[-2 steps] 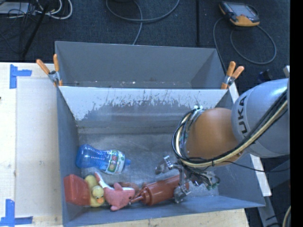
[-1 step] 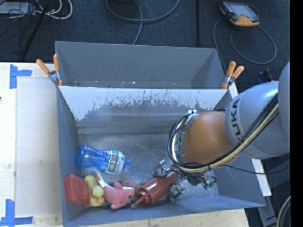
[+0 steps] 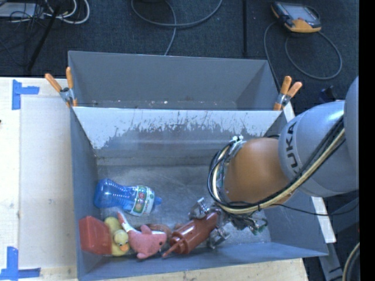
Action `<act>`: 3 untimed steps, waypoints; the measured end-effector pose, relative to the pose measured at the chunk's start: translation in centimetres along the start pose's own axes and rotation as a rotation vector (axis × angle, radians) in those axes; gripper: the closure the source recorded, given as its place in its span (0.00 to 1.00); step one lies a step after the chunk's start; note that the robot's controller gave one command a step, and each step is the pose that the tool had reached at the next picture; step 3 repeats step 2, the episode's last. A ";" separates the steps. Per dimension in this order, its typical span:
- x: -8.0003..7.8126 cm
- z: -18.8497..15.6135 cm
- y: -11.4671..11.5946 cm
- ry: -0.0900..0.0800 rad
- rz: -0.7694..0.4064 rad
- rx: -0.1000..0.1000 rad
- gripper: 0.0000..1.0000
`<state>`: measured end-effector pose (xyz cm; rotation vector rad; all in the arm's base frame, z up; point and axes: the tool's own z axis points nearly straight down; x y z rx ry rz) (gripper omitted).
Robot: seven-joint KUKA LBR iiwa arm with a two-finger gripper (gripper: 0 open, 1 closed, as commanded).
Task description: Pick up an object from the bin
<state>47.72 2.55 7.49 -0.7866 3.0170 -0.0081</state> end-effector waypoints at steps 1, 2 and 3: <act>0.1 -0.3 0.1 0.005 0.000 -0.003 1.00; 0.3 -2.0 0.2 0.021 0.000 -0.011 1.00; 0.3 -2.0 0.2 0.021 0.000 -0.011 1.00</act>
Offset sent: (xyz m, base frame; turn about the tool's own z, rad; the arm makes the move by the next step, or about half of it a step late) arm -0.0001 0.0001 0.0535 0.0001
